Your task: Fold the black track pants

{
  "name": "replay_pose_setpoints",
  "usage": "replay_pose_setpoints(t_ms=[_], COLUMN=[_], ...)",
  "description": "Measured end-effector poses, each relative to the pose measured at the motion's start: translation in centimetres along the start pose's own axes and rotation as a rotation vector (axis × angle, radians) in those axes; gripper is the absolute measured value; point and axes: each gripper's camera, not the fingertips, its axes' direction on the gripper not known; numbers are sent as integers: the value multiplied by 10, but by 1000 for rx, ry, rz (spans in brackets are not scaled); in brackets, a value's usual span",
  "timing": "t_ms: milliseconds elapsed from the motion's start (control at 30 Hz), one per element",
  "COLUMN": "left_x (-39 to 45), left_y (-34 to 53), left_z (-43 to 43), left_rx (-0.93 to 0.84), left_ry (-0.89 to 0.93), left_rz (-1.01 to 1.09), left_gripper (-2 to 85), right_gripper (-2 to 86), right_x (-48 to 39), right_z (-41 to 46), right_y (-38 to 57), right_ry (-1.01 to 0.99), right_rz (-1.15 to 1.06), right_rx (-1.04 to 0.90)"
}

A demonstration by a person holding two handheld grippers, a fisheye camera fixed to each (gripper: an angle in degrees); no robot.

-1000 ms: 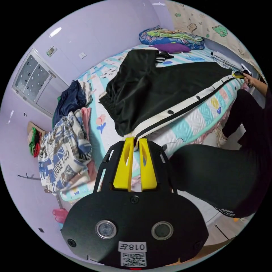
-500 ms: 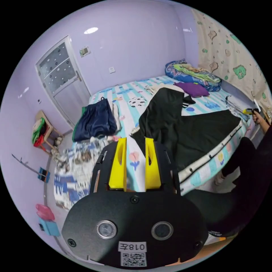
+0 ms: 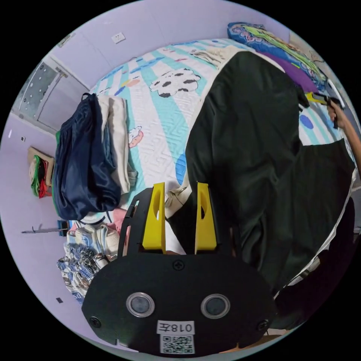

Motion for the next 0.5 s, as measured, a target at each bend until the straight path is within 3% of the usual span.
replay_pose_setpoints(t_ms=[33,100,133,300,500], left_x=[5,24,28,51,56], left_y=[-3,-17,-20,-34,-44], left_z=[1,1,0,-4,-8], left_rx=[-4,-20,-26,-26,-1], left_ry=[-15,-83,-105,-216,-198], left_rz=[8,58,73,96,50], left_gripper=[108,73,65,2,8], right_gripper=[132,23,13,-2,7], right_x=[-14,-41,-57,-99,-69], right_z=[4,-4,-16,-86,-151], right_y=[-7,-11,-13,-9,0], right_ry=[81,159,206,570,805], right_rz=[-6,-102,-154,-290,-143], right_rx=[-19,-5,-2,69,68])
